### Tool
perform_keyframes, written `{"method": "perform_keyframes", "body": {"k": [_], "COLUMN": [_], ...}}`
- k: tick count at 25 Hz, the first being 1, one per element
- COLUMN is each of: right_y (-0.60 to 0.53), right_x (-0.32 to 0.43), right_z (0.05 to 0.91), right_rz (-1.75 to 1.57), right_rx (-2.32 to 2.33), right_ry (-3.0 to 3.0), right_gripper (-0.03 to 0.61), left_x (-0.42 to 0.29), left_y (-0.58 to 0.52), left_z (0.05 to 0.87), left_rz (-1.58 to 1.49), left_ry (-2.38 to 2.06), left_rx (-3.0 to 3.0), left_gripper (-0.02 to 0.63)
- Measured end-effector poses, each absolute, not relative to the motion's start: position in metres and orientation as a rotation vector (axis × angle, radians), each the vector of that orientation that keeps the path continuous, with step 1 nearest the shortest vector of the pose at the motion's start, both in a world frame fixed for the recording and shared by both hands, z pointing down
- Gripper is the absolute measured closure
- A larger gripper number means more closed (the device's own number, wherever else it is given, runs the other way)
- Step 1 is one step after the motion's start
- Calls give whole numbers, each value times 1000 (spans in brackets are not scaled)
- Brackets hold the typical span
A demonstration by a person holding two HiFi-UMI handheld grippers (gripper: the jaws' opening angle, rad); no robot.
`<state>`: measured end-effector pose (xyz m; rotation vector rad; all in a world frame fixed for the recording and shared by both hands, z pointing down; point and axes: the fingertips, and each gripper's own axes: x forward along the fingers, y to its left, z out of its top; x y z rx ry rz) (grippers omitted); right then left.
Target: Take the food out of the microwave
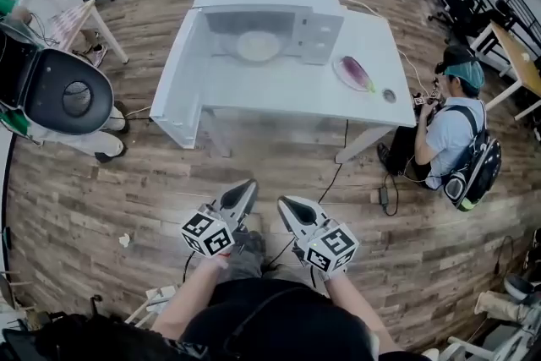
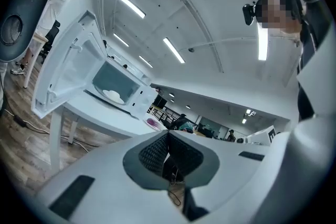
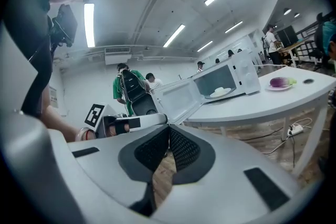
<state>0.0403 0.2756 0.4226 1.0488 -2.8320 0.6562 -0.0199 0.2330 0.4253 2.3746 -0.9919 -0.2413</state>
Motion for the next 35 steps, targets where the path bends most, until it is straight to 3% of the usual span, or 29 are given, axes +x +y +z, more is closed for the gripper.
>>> {"method": "perform_keyframes", "body": {"k": [15, 35], "right_y": [160, 95], "right_x": [4, -9], "right_z": [429, 450], "right_rz": [703, 781], "right_rx": [1201, 1133], "right_ry": [-2753, -2731], "right_gripper": [558, 559], "left_x": [-44, -41], "left_y": [128, 86], "left_z": [440, 456], "left_rz": [-173, -149], "left_ry": [-834, -813], "left_rx": [2382, 2357], "left_gripper": [603, 603]}}
